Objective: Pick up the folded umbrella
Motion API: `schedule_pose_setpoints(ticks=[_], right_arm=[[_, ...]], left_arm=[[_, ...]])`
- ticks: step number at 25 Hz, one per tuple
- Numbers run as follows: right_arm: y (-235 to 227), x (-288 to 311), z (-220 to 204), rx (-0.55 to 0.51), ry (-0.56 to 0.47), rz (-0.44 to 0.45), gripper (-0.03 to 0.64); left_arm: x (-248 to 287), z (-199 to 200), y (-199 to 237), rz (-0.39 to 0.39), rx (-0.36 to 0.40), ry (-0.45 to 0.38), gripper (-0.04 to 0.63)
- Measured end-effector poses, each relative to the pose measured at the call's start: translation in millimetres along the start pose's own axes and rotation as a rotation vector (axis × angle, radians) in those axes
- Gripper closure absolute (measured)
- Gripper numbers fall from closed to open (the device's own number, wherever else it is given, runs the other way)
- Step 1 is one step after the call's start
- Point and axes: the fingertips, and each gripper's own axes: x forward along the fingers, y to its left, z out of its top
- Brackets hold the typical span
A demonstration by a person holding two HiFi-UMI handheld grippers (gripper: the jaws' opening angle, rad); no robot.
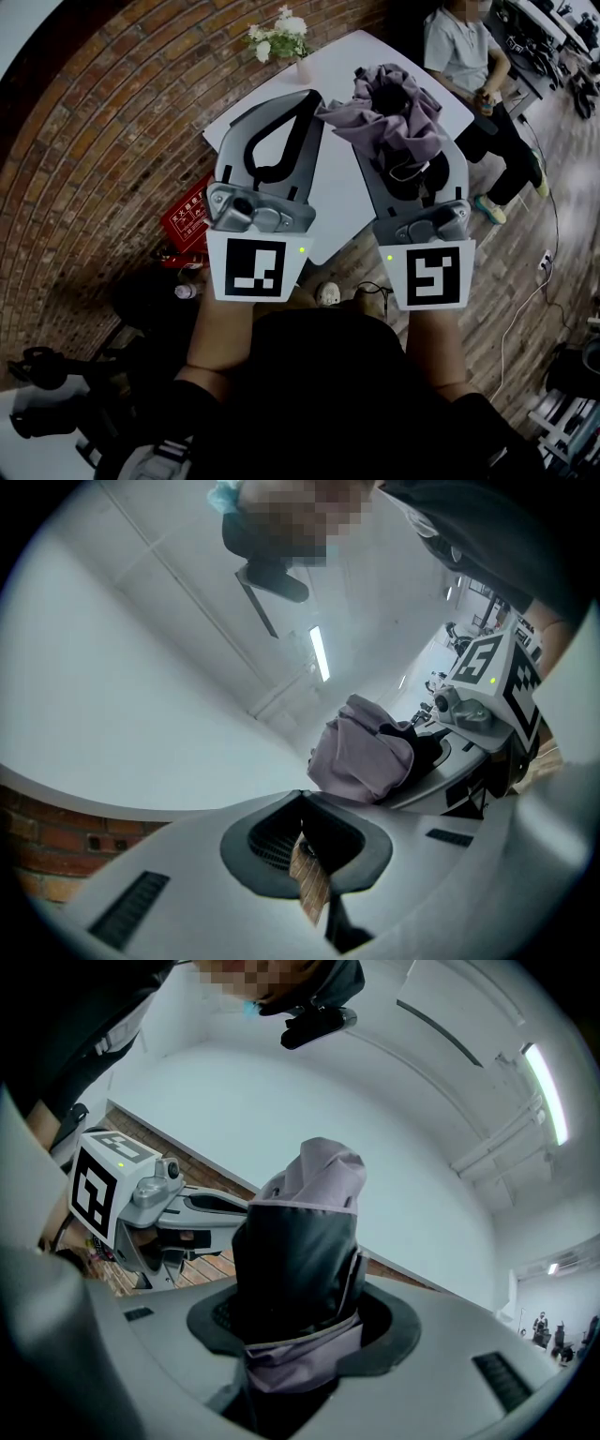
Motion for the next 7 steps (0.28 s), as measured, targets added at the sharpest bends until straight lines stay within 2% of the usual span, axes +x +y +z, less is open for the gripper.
schedule_pose_setpoints(ticks=[7], right_arm=[[-0.4, -3.4, 4.8, -0.011, -0.004, -0.003, 0.379]], left_arm=[[-3.4, 3.5, 0.0, 0.006, 0.005, -0.005, 0.583]])
